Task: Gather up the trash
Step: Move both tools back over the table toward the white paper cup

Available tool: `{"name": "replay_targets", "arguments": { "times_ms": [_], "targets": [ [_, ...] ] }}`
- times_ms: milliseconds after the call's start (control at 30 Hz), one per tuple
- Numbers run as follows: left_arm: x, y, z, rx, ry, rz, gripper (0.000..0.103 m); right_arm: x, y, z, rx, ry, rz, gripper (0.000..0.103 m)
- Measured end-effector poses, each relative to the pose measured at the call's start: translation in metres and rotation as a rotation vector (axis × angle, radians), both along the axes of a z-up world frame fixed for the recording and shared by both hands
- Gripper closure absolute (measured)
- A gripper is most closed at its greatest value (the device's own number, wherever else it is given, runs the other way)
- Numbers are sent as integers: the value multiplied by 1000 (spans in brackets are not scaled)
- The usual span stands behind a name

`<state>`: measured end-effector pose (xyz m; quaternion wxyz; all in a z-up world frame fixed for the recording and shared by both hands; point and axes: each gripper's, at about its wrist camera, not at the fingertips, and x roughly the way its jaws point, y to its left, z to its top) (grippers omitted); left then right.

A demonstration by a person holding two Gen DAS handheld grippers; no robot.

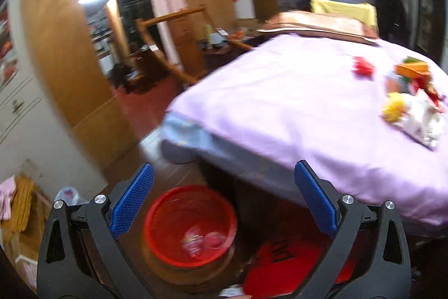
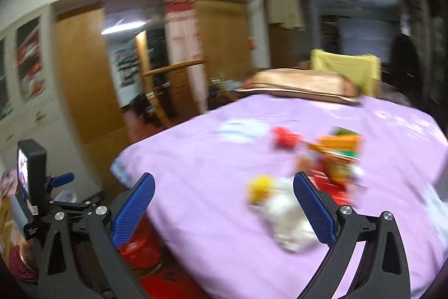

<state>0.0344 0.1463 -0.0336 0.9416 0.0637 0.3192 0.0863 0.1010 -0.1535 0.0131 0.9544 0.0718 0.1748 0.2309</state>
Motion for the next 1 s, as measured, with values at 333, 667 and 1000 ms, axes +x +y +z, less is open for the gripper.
{"name": "replay_targets", "arguments": {
  "times_ms": [333,667,1000],
  "targets": [
    [54,-144,-4,-27,77,-289,7,28,-130,-53,131,98,-314,6],
    [83,-274,-18,11,112,-532,7,44,-159,-85,143,129,-391,6],
    [100,-251,-37,61,150,-438,7,45,-163,-95,145,143,-383,6]
  ]
}}
